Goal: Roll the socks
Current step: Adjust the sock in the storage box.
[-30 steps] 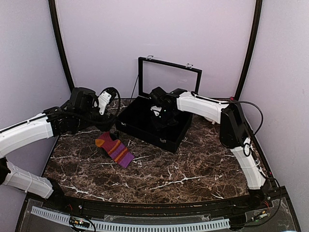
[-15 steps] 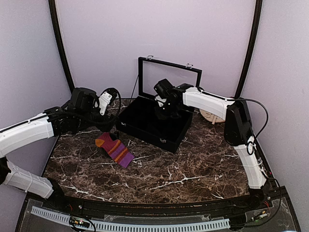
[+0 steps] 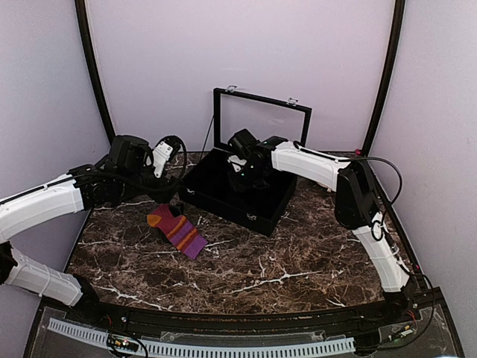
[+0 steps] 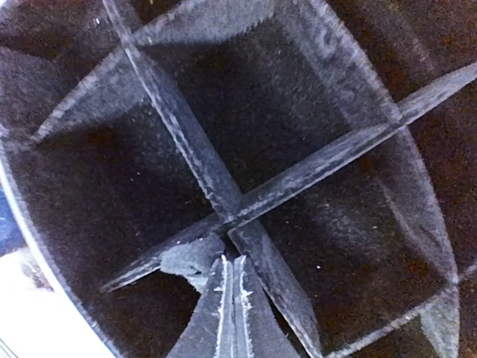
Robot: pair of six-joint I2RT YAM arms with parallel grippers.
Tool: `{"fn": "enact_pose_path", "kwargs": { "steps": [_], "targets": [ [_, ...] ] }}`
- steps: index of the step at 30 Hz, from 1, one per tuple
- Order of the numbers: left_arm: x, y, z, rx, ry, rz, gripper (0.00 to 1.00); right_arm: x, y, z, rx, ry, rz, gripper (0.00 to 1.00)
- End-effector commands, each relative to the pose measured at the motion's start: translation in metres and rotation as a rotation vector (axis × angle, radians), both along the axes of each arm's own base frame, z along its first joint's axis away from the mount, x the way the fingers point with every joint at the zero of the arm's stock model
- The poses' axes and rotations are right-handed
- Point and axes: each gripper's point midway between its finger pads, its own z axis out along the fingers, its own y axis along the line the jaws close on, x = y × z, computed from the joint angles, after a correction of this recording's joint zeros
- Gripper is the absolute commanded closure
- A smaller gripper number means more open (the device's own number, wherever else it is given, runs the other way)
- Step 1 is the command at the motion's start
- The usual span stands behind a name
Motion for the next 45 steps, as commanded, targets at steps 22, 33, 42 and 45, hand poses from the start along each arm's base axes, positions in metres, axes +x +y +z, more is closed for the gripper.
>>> {"fn": "enact_pose_path", "kwargs": {
  "steps": [22,33,42,45],
  "targets": [
    [0.005,0.003,-0.001,-0.002,-0.005,0.006,0.38,-0.023,-0.008,-0.057,-0.085,0.121,0.013,0.95],
    [0.007,0.005,0.006,-0.009,-0.016,0.023,0.37,0.006,0.006,0.043,0.068,-0.155,0.009,0.87],
    [0.003,0.016,-0.005,-0.028,0.058,0.088,0.30,-0.009,0.000,0.093,0.134,-0.276,0.010,0.73],
    [-0.001,0.023,-0.013,-0.052,0.097,0.130,0.28,-0.021,-0.008,0.098,0.129,-0.299,0.008,0.71]
  ]
}}
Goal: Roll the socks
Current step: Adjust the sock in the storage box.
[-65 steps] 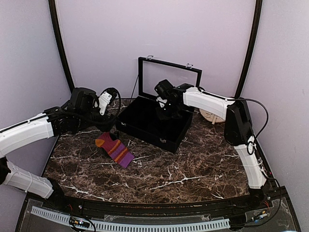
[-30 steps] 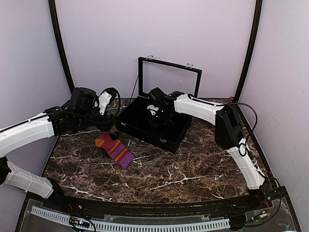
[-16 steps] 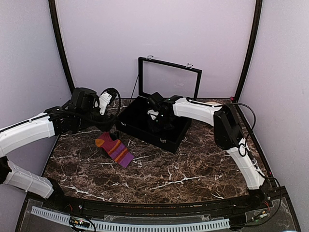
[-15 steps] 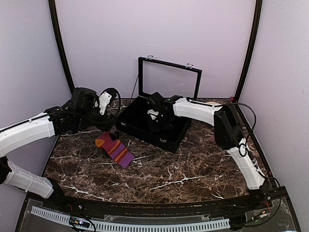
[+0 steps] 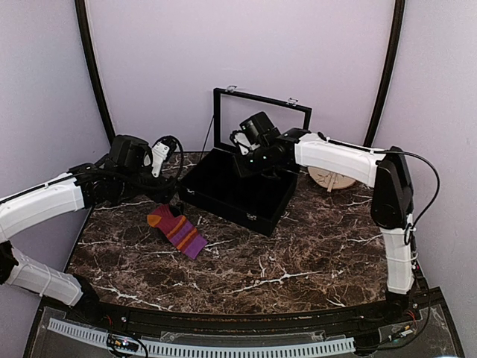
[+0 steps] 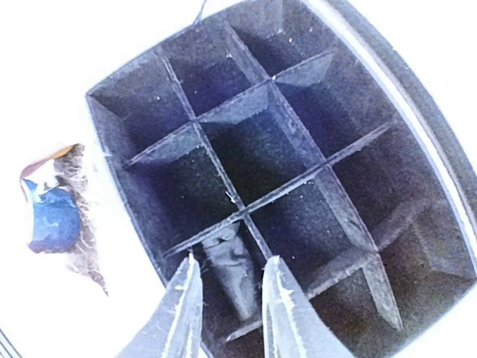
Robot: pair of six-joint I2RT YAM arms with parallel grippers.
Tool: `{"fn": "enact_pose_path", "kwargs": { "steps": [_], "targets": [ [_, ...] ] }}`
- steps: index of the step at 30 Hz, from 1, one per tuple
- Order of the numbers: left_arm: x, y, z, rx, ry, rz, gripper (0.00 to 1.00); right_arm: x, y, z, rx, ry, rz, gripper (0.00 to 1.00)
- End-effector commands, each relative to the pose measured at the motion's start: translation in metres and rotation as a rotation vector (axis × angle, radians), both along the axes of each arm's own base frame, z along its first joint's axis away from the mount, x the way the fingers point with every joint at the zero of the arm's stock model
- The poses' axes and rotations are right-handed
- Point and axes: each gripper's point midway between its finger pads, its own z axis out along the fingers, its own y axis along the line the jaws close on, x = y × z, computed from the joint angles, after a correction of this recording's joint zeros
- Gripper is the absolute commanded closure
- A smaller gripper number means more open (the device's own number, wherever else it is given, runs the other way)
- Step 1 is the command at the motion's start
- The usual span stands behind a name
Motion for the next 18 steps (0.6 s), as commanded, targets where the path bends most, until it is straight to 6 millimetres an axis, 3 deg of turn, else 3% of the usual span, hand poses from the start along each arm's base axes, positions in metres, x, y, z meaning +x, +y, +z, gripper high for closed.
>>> {"fn": "enact_pose_path", "kwargs": {
  "steps": [1,8,13,18],
  "targets": [
    [-0.006,0.016,-0.008,-0.047,0.066,0.085,0.27,-0.015,-0.003,0.012,0.012,-0.067,-0.004,0.71],
    [-0.020,0.042,-0.019,-0.192,0.167,0.204,0.23,-0.049,-0.045,0.022,0.032,-0.114,-0.095,0.65],
    [-0.032,0.051,-0.034,-0.280,0.235,0.253,0.23,-0.078,-0.078,0.012,0.060,-0.101,-0.189,0.64],
    [-0.035,0.060,-0.047,-0.361,0.285,0.287,0.23,-0.105,-0.093,0.002,0.079,-0.057,-0.226,0.63]
  ]
}}
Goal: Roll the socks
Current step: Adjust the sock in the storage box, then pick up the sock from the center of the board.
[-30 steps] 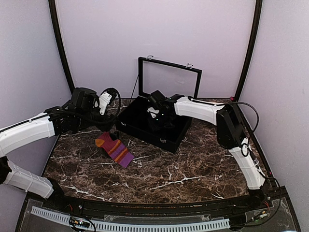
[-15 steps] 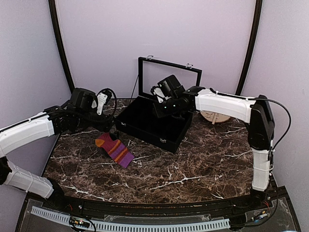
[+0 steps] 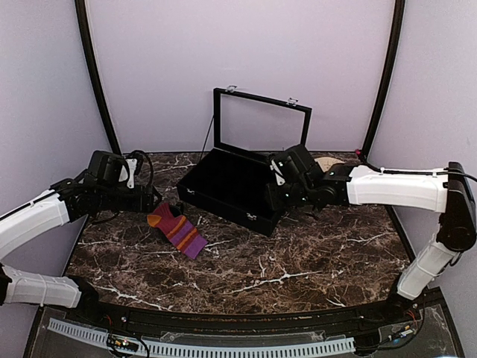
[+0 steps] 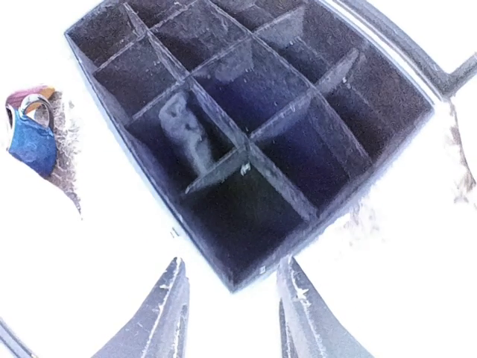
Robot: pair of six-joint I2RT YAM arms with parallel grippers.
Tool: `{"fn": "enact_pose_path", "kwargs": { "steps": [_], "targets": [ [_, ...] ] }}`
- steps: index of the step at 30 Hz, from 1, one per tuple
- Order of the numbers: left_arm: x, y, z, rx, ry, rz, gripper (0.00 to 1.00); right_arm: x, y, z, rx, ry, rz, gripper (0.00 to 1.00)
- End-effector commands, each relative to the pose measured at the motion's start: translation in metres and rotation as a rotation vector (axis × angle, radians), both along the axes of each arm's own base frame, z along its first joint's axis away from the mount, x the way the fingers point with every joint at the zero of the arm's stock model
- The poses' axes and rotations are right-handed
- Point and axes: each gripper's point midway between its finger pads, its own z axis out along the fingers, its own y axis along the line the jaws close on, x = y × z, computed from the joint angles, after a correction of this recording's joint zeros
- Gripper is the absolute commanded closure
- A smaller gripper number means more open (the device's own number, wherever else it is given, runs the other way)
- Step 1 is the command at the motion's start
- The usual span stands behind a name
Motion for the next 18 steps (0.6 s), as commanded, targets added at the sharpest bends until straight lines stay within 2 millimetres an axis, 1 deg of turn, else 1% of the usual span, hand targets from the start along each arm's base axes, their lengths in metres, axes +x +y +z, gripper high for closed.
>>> {"fn": "enact_pose_path", "kwargs": {
  "steps": [1,2,3,8,11,14,15,18],
  "targets": [
    [-0.008,0.005,-0.016,-0.105,0.080,0.039,0.23,-0.014,0.001,0.008,0.094,-0.004,-0.057,0.63],
    [-0.009,0.007,-0.020,-0.117,0.096,0.044,0.23,-0.022,0.001,-0.003,0.074,0.015,-0.048,0.63],
    [-0.008,0.009,-0.024,-0.133,0.109,0.052,0.23,-0.027,0.002,-0.008,0.060,0.022,-0.044,0.63],
    [-0.009,0.010,-0.038,-0.172,0.147,0.066,0.22,-0.049,0.022,-0.019,0.048,0.044,-0.006,0.63],
    [-0.010,0.011,-0.045,-0.177,0.167,0.068,0.22,-0.056,0.031,-0.030,0.036,0.068,0.007,0.63],
    [-0.011,0.010,-0.052,-0.188,0.189,0.067,0.22,-0.061,0.035,-0.041,0.017,0.085,0.010,0.63],
    [-0.010,0.010,-0.053,-0.195,0.193,0.067,0.22,-0.059,0.042,-0.032,0.041,0.082,0.014,0.63],
    [-0.011,0.009,-0.059,-0.210,0.212,0.065,0.23,-0.060,0.047,-0.040,0.035,0.100,0.021,0.63]
  ]
}}
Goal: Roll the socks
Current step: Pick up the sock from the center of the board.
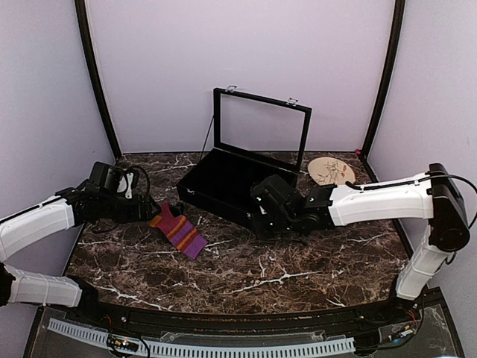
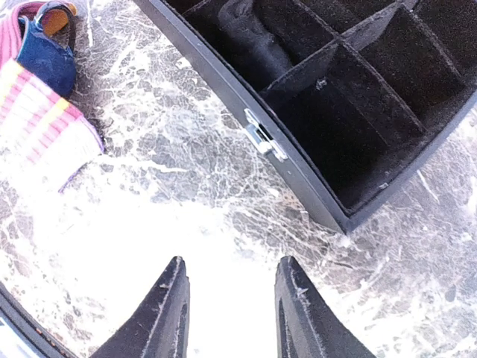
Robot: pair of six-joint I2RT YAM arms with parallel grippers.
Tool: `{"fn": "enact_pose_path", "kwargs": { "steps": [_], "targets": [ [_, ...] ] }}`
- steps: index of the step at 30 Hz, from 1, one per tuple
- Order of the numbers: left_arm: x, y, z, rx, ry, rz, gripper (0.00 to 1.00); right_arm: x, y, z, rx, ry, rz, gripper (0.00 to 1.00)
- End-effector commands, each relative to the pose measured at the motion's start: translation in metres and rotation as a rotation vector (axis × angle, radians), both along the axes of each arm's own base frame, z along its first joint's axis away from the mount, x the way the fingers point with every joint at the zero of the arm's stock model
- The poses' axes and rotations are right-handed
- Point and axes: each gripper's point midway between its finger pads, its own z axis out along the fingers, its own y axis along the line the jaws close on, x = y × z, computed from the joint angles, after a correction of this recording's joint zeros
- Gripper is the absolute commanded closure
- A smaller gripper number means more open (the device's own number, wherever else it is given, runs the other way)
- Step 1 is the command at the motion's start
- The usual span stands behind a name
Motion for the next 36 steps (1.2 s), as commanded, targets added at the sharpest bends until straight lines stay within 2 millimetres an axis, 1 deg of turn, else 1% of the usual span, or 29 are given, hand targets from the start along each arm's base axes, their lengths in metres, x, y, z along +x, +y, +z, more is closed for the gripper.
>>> {"fn": "enact_pose_path", "kwargs": {
  "steps": [1,5,12,21,24,27,30,36],
  "targets": [
    [-0.002,-0.003,-0.011,-0.044,0.030,-0.003,0.23,0.003,0.016,0.008,0.046,-0.006,-0.012,0.63],
    [-0.001,-0.003,-0.019,-0.062,0.049,-0.003,0.23,0.004,0.020,0.002,0.037,0.003,-0.003,0.63],
    [0.005,-0.006,-0.025,-0.082,0.061,-0.008,0.27,0.007,0.029,-0.001,0.026,0.006,0.018,0.63],
    [0.008,-0.009,-0.034,-0.103,0.083,-0.026,0.43,0.010,0.033,-0.003,0.006,-0.001,0.028,0.63],
    [0.009,-0.010,-0.033,-0.111,0.079,-0.029,0.50,0.010,0.034,-0.005,0.003,0.000,0.030,0.63],
    [0.009,-0.010,-0.031,-0.119,0.077,-0.031,0.59,0.010,0.034,-0.006,-0.002,0.002,0.032,0.63],
    [0.009,-0.010,-0.032,-0.121,0.078,-0.034,0.72,0.010,0.034,-0.007,-0.003,0.002,0.033,0.63],
    [0.008,-0.012,-0.032,-0.129,0.077,-0.042,0.92,0.010,0.033,-0.007,-0.003,0.001,0.033,0.63]
  ]
}}
